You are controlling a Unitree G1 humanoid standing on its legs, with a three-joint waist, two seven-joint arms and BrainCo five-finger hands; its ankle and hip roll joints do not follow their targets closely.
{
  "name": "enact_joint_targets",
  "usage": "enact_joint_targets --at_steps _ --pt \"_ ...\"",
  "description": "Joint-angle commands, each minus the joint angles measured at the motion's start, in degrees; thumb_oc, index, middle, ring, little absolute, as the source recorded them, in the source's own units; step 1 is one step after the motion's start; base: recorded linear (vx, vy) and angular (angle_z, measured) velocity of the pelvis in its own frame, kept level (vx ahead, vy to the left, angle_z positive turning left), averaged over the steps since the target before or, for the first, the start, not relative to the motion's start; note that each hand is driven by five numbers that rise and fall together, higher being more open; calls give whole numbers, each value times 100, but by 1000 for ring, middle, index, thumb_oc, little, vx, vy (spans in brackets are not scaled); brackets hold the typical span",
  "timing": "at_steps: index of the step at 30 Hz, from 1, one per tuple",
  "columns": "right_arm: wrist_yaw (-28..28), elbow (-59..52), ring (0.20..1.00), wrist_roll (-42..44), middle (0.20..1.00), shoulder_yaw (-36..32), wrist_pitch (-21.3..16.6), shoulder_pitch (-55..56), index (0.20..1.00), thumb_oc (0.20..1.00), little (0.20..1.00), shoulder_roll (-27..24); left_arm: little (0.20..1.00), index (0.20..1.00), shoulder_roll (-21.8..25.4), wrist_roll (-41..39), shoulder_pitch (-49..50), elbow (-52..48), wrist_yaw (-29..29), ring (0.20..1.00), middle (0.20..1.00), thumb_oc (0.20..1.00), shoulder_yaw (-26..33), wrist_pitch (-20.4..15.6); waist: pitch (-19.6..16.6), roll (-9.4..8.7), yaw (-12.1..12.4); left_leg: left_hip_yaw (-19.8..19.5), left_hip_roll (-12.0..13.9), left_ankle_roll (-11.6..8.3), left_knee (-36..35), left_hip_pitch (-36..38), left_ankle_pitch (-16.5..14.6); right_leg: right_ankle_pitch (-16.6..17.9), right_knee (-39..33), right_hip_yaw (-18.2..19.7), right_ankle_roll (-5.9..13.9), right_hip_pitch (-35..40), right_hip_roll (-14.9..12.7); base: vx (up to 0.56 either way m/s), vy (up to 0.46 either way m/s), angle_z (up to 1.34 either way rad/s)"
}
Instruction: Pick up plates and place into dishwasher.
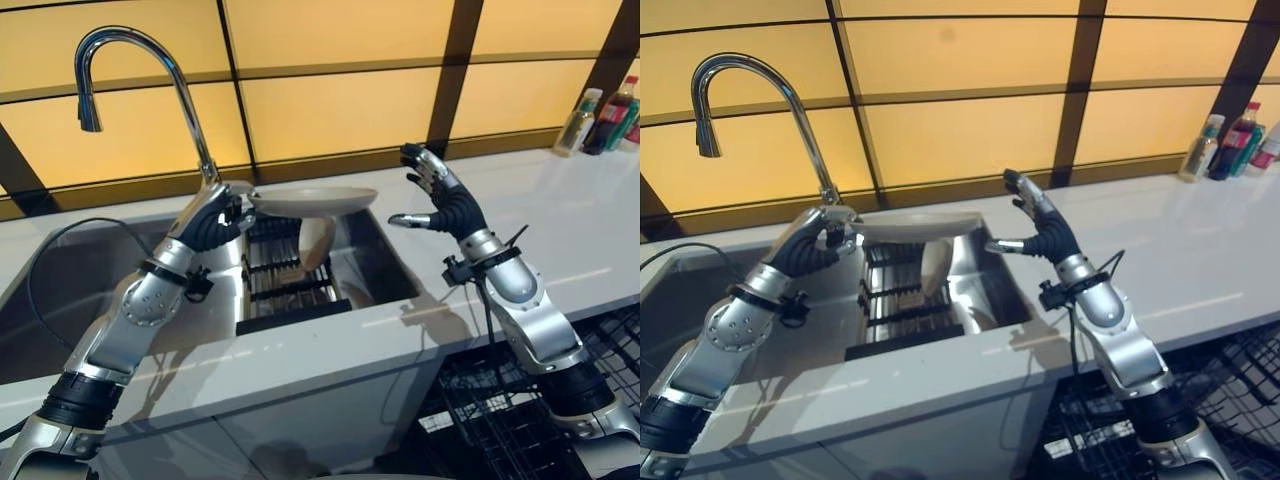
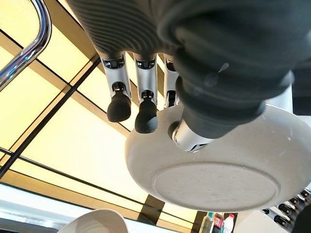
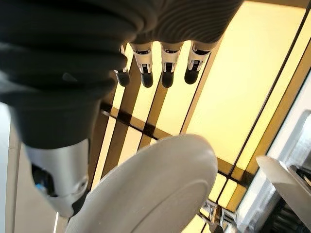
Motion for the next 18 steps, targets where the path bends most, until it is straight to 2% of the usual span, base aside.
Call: enact_joint_targets --at_steps 1,4,10,18 --pt "145 -343 1000 -11 1000 92 -124 -553 1000 1000 1000 -256 200 200 76 -515 -777 -108 -30 200 200 200 -140 -11 -299 11 19 -156 -96 95 39 208 -793 23 22 -50 72 -470 82 0 0 0" --pt "302 -381 1000 -113 1000 279 -88 -664 1000 1000 1000 -109 200 200 -91 -607 -836 -134 -240 200 200 200 -260 -13 -291 6 35 -175 -112 107 49 207 -801 28 22 -51 71 -469 75 0 0 0" --pt "548 -337 1000 -397 1000 851 63 -921 1000 1000 1000 169 200 200 -449 -769 -1056 -119 -390 200 200 200 -630 259 -302 0 49 -176 -124 118 47 214 -789 30 22 -44 76 -453 61 0 0 0" --pt "515 -377 1000 -519 1000 1093 44 -946 1000 1000 1000 372 200 200 -824 -1145 -980 -100 -536 200 200 200 -809 414 -273 -30 77 -187 -133 142 63 199 -790 40 22 -53 82 -460 42 0 0 0"
